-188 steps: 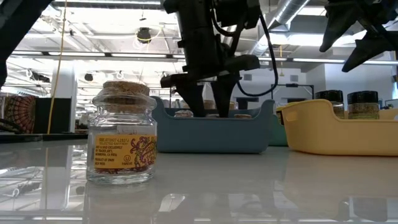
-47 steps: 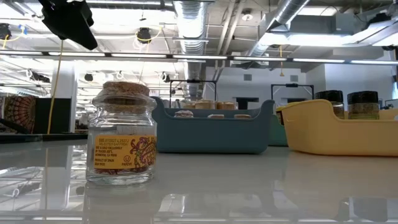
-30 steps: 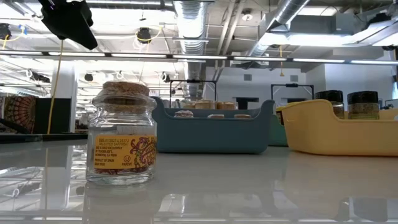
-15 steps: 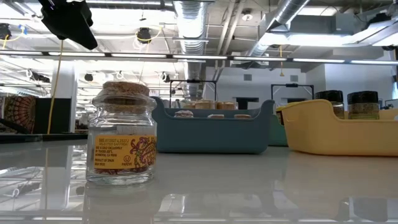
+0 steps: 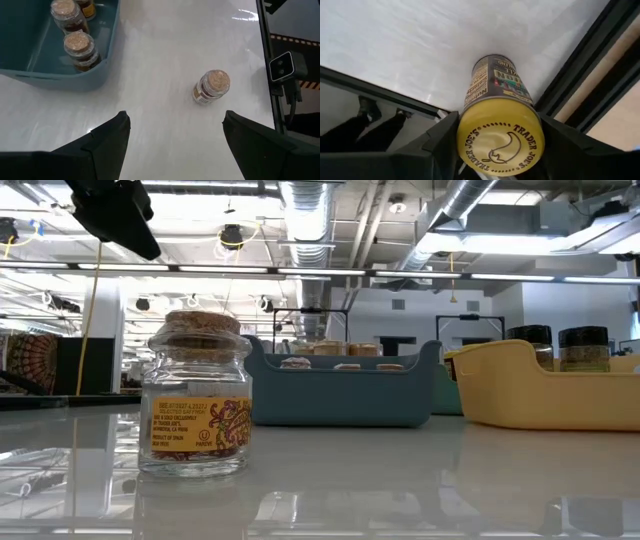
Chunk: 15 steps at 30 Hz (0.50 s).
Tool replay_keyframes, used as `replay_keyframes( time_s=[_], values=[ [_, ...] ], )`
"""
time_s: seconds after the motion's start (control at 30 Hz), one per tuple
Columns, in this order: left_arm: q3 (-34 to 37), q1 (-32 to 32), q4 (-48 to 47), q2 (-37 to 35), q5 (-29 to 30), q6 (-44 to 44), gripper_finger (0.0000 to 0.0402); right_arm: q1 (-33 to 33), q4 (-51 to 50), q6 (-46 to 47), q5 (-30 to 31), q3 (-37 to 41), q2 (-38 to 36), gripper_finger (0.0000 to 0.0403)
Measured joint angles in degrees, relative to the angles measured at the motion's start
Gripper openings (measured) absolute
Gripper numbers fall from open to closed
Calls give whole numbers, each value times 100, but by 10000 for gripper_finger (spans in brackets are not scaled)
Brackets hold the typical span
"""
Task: Sort spices by type
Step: Put the yellow spice bottle into the green bin
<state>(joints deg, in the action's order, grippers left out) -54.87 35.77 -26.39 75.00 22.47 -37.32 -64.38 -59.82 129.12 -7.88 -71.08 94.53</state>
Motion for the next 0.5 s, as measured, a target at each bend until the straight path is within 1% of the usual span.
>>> replay_keyframes(
  time_s=[0.07,0.27,0.37,0.5],
  values=[
    [0,0,7,0,-24,-86,307,107,-71,1,175,-72,15,251],
    [0,-2,9,0,-43,94,307,588,-744,-316,1379,-608,14,251],
    [0,-52,-18,0,-60,88,307,934,-1200,-767,1694,-978,12,251],
    [0,-157,66,-31,-21,553,307,1513,-1806,-1638,1948,-1487,12,251]
  ],
)
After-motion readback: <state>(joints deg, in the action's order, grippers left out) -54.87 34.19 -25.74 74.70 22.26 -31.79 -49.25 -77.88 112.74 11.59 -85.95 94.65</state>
